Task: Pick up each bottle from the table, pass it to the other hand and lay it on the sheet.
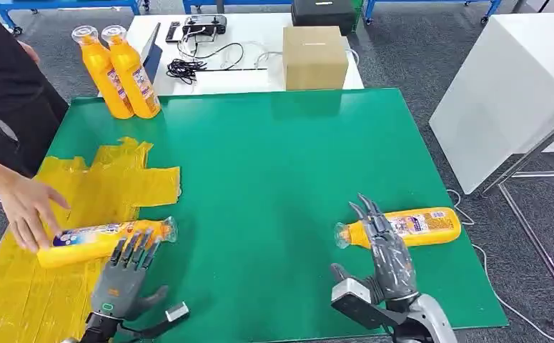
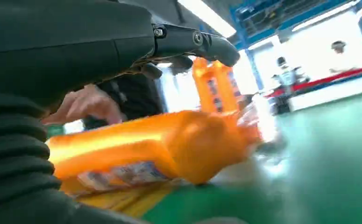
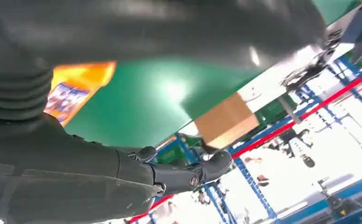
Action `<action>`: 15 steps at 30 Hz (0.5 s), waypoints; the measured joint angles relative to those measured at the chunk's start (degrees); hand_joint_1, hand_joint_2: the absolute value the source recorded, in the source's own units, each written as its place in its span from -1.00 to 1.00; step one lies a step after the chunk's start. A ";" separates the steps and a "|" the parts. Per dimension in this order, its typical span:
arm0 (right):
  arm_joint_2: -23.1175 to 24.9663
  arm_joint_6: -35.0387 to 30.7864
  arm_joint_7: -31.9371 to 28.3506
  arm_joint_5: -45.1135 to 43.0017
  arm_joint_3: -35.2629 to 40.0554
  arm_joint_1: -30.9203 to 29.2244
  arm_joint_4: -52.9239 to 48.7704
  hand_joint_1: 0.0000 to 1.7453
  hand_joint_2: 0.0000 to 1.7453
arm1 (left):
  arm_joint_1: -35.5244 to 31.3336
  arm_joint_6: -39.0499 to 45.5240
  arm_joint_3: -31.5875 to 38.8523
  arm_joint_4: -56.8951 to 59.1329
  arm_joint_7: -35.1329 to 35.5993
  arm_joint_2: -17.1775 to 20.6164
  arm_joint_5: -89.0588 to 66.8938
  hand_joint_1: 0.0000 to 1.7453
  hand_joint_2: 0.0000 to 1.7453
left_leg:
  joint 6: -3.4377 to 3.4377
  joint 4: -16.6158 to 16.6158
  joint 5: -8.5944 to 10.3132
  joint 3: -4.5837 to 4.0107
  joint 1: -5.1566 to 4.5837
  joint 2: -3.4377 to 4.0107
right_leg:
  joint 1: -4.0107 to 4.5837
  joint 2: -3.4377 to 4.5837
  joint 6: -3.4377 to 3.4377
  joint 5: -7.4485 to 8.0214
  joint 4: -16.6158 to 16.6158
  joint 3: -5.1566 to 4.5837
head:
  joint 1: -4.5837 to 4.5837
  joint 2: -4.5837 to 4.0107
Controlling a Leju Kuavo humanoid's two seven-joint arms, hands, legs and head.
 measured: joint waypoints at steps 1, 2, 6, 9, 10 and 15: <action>-0.33 -0.06 0.00 0.11 -0.33 0.30 -0.31 -1.00 1.00 | 0.54 0.09 1.14 -0.35 -1.00 -0.76 0.00 -1.00 -1.00 | 0.01 0.00 -0.01 0.00 -0.01 0.02 | -0.01 0.00 0.00 0.00 0.00 -0.02 | 0.00 0.00; -0.55 -0.20 0.04 0.42 -0.55 0.61 -0.57 -1.00 1.00 | 1.03 0.37 2.38 -0.68 -1.66 -1.35 0.11 -1.00 -1.00 | 0.01 0.00 -0.01 0.00 -0.02 0.02 | -0.01 0.01 0.00 0.00 -0.01 -0.03 | -0.02 0.00; -2.58 -2.12 2.85 4.13 -2.01 3.96 -2.60 -1.00 1.00 | 4.66 1.60 10.58 -5.89 -19.82 -7.31 16.18 -1.00 -1.00 | 0.02 0.03 -0.02 0.00 -0.04 -0.10 | -0.06 -0.10 0.02 -0.01 -0.03 -0.06 | -0.04 0.00; -5.14 -3.65 7.00 8.09 -5.18 9.52 -5.29 -1.00 1.00 | 7.70 -2.59 16.46 -11.68 -37.52 -12.88 45.89 -1.00 -1.00 | 0.08 0.02 -0.07 -0.07 -0.06 -0.17 | -0.07 -0.13 0.02 -0.02 -0.04 -0.06 | -0.02 0.00; -5.71 -3.93 7.60 8.57 -6.47 11.17 -6.10 -1.00 1.00 | 8.52 -4.80 17.81 -13.49 -39.76 -14.06 52.57 -1.00 -1.00 | 0.08 0.02 -0.07 -0.10 -0.08 -0.16 | -0.07 -0.12 0.02 -0.02 -0.04 -0.09 | -0.02 0.00; -6.77 -2.26 8.94 10.88 -12.13 16.26 -8.96 -1.00 1.00 | 11.12 -14.90 22.88 -19.72 -45.23 -18.95 62.44 -1.00 -1.00 | 0.11 0.01 -0.14 0.06 -0.08 -0.06 | -0.05 -0.11 0.00 -0.07 -0.07 -0.37 | -0.07 0.00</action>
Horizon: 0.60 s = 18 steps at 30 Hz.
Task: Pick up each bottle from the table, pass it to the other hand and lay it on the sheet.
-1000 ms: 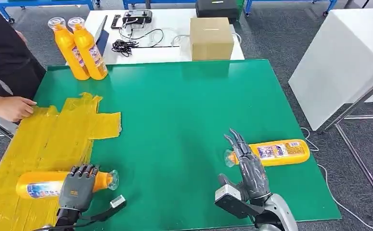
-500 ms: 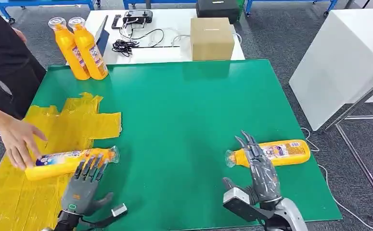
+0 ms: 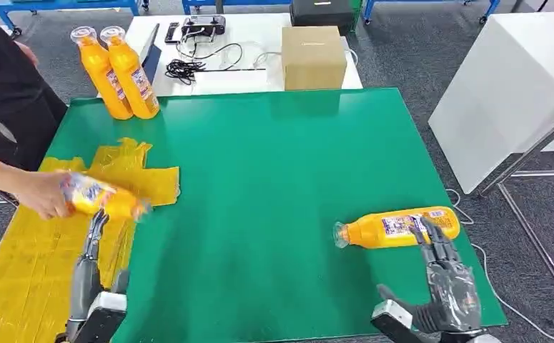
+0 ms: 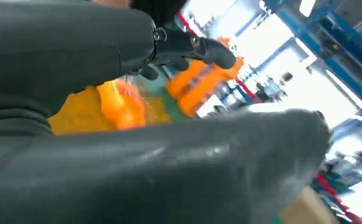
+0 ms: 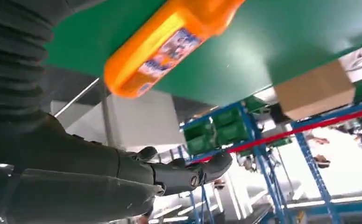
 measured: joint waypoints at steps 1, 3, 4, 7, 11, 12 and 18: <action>0.11 1.99 -0.30 0.68 -2.16 1.25 -0.48 -1.00 1.00 | 1.12 -3.83 1.04 -1.77 -1.09 -1.42 2.87 -1.00 -1.00 | 0.05 0.00 -0.04 0.02 0.00 -0.05 | 0.01 -0.02 0.01 -0.02 0.00 0.07 | 0.02 0.00; 0.74 7.65 -2.34 2.00 -8.93 2.17 -0.66 -1.00 1.00 | 2.72 -10.09 2.99 -4.74 -2.55 -4.08 6.69 -1.00 -1.00 | 0.08 -0.01 0.01 -0.14 0.00 -0.02 | 0.01 0.01 0.08 -0.01 0.00 0.28 | 0.00 0.00; 1.01 9.22 -2.82 2.43 -11.42 2.07 -0.64 -1.00 1.00 | 2.92 -10.59 3.19 -5.48 -2.70 -4.94 6.82 -1.00 -1.00 | 0.08 -0.01 0.01 -0.11 -0.01 0.01 | 0.00 0.02 0.04 0.02 0.00 0.31 | 0.02 0.00; 1.62 11.34 -4.05 3.20 -16.77 2.08 -0.48 -1.00 1.00 | 3.60 -10.94 3.67 -7.53 -2.89 -6.44 7.08 -1.00 -1.00 | 0.09 0.01 0.01 -0.03 -0.01 0.03 | 0.00 0.01 0.03 0.03 0.00 0.37 | 0.02 0.00; 2.34 13.78 -4.31 3.98 -20.60 1.41 -0.03 -1.00 1.00 | 3.87 -10.81 4.04 -8.58 -2.89 -7.36 7.15 -1.00 -1.00 | 0.09 0.00 0.01 -0.02 -0.01 0.02 | 0.00 0.01 0.03 0.03 0.00 0.40 | 0.00 0.00; 2.34 14.64 -4.31 3.96 -21.55 0.96 0.32 -1.00 1.00 | 3.87 -10.78 4.06 -8.72 -2.85 -7.56 7.17 -1.00 -1.00 | 0.09 0.00 0.01 -0.02 -0.01 0.03 | 0.01 0.01 0.03 0.03 0.00 0.40 | 0.02 0.00; 0.22 19.20 -3.96 3.55 -25.39 -3.33 5.04 -1.00 1.00 | 3.68 -11.05 4.10 -8.85 -2.48 -7.62 8.28 -1.00 -1.00 | 0.09 0.01 0.01 0.00 0.00 0.07 | 0.01 0.02 0.04 0.04 0.00 0.40 | 0.00 0.00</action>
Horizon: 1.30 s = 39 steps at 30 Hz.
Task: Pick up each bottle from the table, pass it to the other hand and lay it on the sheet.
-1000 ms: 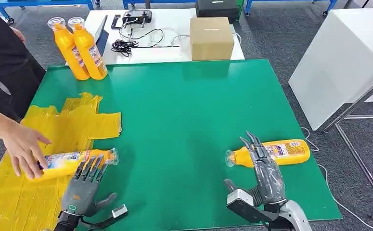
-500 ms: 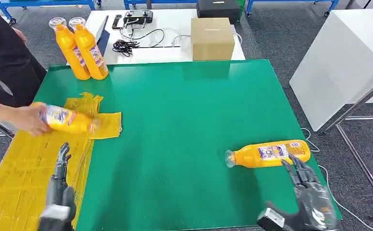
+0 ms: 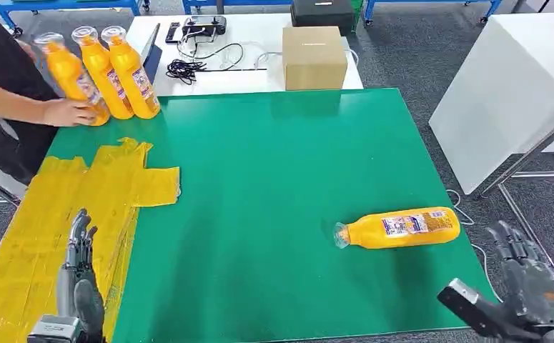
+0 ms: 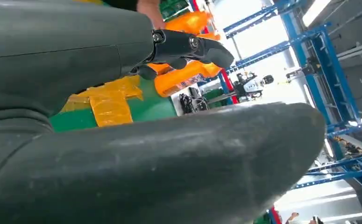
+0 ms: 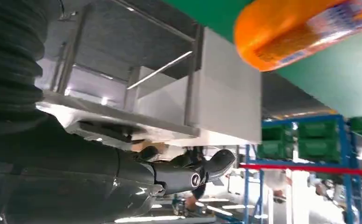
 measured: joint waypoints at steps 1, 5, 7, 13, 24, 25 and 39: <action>-0.51 0.33 0.07 0.02 -0.24 -0.86 1.08 -1.00 1.00 | -0.13 -0.11 0.02 0.00 0.02 0.02 0.02 -1.00 -1.00 | 0.01 0.00 0.00 0.00 0.00 0.00 | -0.01 0.00 0.00 0.00 0.00 0.00 | 0.02 0.00; -2.04 1.60 0.13 -0.02 -0.37 -3.80 4.89 -1.00 1.00 | -0.52 -0.72 0.02 0.00 0.20 0.02 0.63 -1.00 -1.00 | 0.01 0.01 0.01 0.00 -0.01 -0.01 | -0.01 0.00 0.01 0.01 0.00 0.01 | 0.00 0.00; -3.00 2.01 0.15 -0.18 -0.04 -5.48 7.23 -1.00 1.00 | -0.74 -0.94 0.02 0.00 0.22 0.02 1.03 -1.00 -1.00 | 0.01 0.01 0.01 -0.01 -0.01 -0.01 | -0.01 0.00 0.01 0.01 0.00 0.01 | 0.02 0.00; -5.08 2.21 0.81 0.02 2.29 -9.51 12.91 -1.00 1.00 | -1.44 -1.09 -0.04 0.02 0.33 0.09 1.33 -1.00 -1.00 | 0.02 0.02 0.01 -0.01 0.00 -0.06 | -0.01 -0.01 0.00 0.01 0.00 0.01 | 0.00 0.00; -6.78 1.58 2.03 0.17 7.05 -13.13 17.10 -1.00 1.00 | -1.92 -1.68 -0.18 0.02 0.68 0.15 1.82 -1.00 -1.00 | 0.01 0.01 0.01 -0.03 0.00 0.01 | 0.02 0.01 0.00 0.01 0.01 0.00 | 0.00 0.00; -6.87 1.36 2.23 0.17 7.96 -13.90 17.60 -1.00 1.00 | -2.03 -1.77 -0.20 0.02 0.72 0.17 1.90 -1.00 -1.00 | 0.02 0.01 0.02 -0.03 0.00 0.01 | 0.02 0.01 0.00 0.01 0.01 0.00 | 0.00 0.00; -7.70 0.35 3.78 0.33 18.03 -21.25 22.78 -1.00 1.00 | -2.69 -2.27 -0.74 0.04 1.49 0.24 2.40 -1.00 -1.00 | 0.07 0.02 0.06 -0.06 0.00 -0.08 | 0.00 -0.02 0.00 0.01 0.01 0.01 | 0.00 0.00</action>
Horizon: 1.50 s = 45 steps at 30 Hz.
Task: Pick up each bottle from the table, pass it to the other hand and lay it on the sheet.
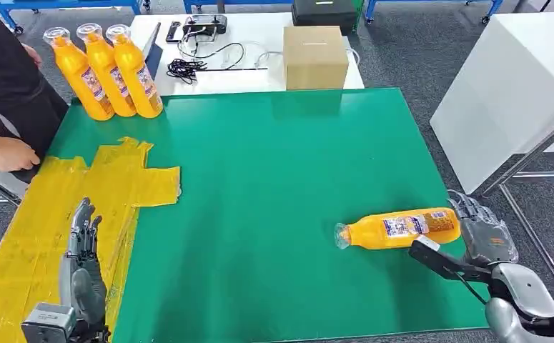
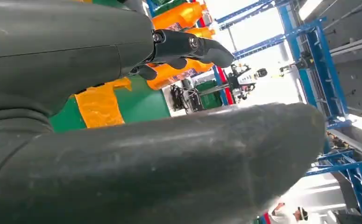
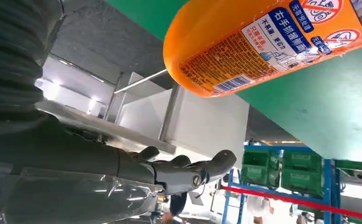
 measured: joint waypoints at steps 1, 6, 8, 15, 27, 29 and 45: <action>-0.02 -0.02 0.02 0.00 0.22 -0.07 0.15 -1.00 1.00 | -0.01 0.00 0.00 0.00 0.00 0.00 0.00 -1.00 -1.00 | 0.00 0.00 0.00 0.00 0.00 0.00 | 0.00 0.00 0.00 0.00 0.00 0.00 | 0.00 0.00; -0.09 -0.33 0.04 -0.02 1.27 -0.89 0.94 -1.00 1.00 | -0.02 -0.02 0.00 0.00 0.04 0.02 0.02 -1.00 -1.00 | 0.00 0.00 0.00 -0.01 0.00 0.01 | 0.00 0.00 0.00 0.00 0.00 0.00 | 0.00 0.00; -0.15 -0.33 0.07 -0.09 2.01 -1.98 1.42 -1.00 1.00 | -0.04 -0.09 0.00 0.00 0.09 0.02 0.09 -1.00 -1.00 | 0.00 0.00 0.00 0.01 0.00 0.06 | 0.01 0.02 0.00 0.00 0.00 0.00 | 0.00 0.00; -0.94 0.99 0.24 -0.18 5.49 -5.99 5.36 -1.00 1.00 | -0.21 -0.57 0.00 0.02 0.17 0.09 1.27 -1.00 -1.00 | 0.01 0.00 0.03 0.01 0.00 0.01 | 0.00 0.00 0.00 0.01 0.01 0.01 | 0.00 0.00; -1.79 3.34 -0.66 0.55 13.00 -14.31 18.11 -1.00 1.00 | -1.71 -1.03 -0.37 1.14 0.04 0.52 2.95 -1.00 -1.00 | 0.03 0.01 0.04 -0.01 0.00 -0.02 | 0.01 -0.01 0.00 0.01 0.01 0.01 | -0.02 0.00; -1.55 3.58 -0.81 1.01 14.25 -15.91 20.66 -1.00 1.00 | -1.91 -1.03 -0.55 1.38 0.04 0.66 3.43 -1.00 -1.00 | 0.02 0.01 0.04 -0.01 0.00 0.03 | 0.01 0.00 0.00 0.01 0.02 0.01 | 0.00 0.00; 0.70 3.69 -3.98 1.88 24.39 -27.43 38.34 1.00 1.00 | -3.88 -0.94 -1.64 3.39 0.00 1.77 5.51 -1.00 -1.00 | 0.00 -0.08 -0.29 1.38 0.08 0.58 | 0.07 0.65 -0.04 0.02 -0.10 0.62 | 0.04 0.00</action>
